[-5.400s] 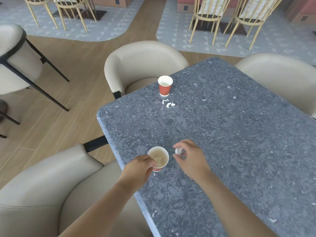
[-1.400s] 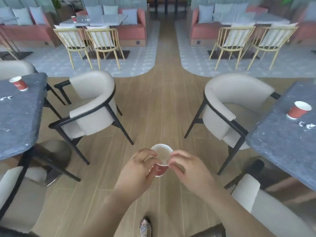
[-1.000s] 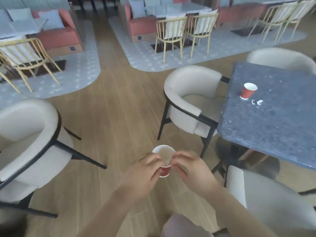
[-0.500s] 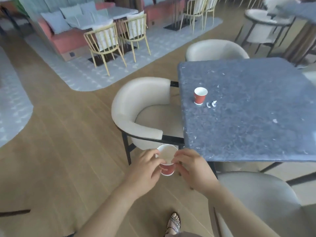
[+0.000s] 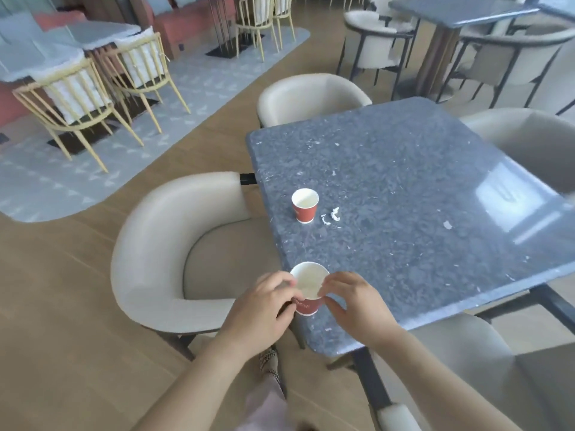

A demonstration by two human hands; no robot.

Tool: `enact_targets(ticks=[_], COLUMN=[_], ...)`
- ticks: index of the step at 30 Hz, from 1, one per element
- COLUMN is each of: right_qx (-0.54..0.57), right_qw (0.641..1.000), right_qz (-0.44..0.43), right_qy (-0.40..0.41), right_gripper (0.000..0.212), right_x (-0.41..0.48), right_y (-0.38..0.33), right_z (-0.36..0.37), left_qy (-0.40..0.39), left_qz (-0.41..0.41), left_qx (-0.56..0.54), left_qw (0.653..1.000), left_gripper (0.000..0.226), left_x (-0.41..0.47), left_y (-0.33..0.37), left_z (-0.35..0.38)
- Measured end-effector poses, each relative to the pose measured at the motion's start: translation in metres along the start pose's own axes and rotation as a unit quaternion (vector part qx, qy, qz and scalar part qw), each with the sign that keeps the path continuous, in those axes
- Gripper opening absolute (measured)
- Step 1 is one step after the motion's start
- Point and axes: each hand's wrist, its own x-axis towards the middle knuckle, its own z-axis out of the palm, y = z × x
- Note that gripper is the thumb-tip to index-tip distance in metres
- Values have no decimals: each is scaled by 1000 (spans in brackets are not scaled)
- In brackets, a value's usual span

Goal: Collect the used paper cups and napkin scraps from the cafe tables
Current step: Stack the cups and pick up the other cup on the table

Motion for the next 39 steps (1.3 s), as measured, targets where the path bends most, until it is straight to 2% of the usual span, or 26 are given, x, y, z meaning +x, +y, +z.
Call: enact_targets(ticks=[4, 12, 18, 29, 39], right_qx=[-19, -53, -95, -81, -68], right_qw=[998, 985, 972, 961, 973], right_qz=[49, 157, 216, 255, 220], right_qy=[21, 40, 11, -72, -14], right_gripper=[11, 11, 11, 14, 16], right_x=[40, 112, 139, 136, 157], right_y=[28, 71, 97, 121, 140], right_z=[-1, 9, 31, 39, 6], left_qy=[-32, -93, -131, -173, -158], left_qz=[39, 105, 92, 48, 41], left_qx=[-36, -19, 5, 3, -19], left_qw=[998, 990, 987, 984, 986], left_gripper=[18, 20, 35, 35, 29], left_x=[66, 190, 240, 267, 295], left_y=[-23, -72, -102, -110, -103], left_z=[4, 6, 20, 44, 50])
